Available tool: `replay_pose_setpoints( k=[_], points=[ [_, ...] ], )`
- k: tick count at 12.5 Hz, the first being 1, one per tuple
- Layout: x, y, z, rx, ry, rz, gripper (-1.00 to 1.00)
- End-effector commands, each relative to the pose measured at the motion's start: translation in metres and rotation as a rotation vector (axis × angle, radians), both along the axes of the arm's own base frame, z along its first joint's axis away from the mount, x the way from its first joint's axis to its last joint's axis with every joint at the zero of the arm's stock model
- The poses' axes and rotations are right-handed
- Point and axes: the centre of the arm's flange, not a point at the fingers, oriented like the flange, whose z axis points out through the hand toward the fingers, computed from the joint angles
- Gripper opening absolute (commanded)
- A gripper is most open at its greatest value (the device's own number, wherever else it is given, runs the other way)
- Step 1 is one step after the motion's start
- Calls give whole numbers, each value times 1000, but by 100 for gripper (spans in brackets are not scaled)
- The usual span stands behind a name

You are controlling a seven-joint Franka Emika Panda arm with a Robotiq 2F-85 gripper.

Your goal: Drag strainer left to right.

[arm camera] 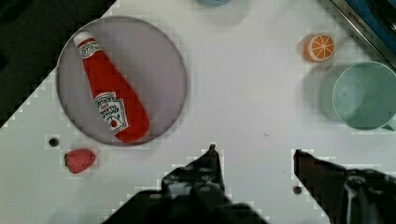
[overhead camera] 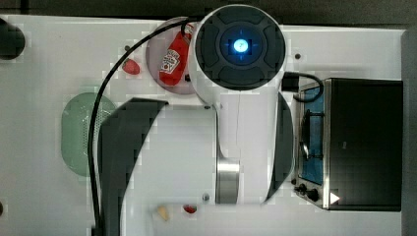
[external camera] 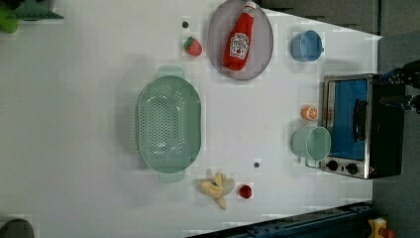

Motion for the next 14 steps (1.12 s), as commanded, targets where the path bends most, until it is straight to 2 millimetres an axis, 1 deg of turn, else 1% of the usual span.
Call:
replay_pose_setpoints(
  k=[1, 3, 4, 5, 7, 10, 12, 14],
  points=[
    [-199, -25, 114, -11, -49, -22, 59],
    [-198, -21, 112, -14, -46, -16, 99],
    [-196, -14, 108, -17, -38, -2, 100],
    [-193, 0, 102, -19, -24, 24, 100],
    [-184, 43, 85, -32, 2, 91, 100],
    [-162, 119, 47, -92, 1, 155, 100],
    [-149, 171, 13, -117, -14, 132, 100],
    [-138, 220, -29, -120, -16, 66, 100]
  ],
)
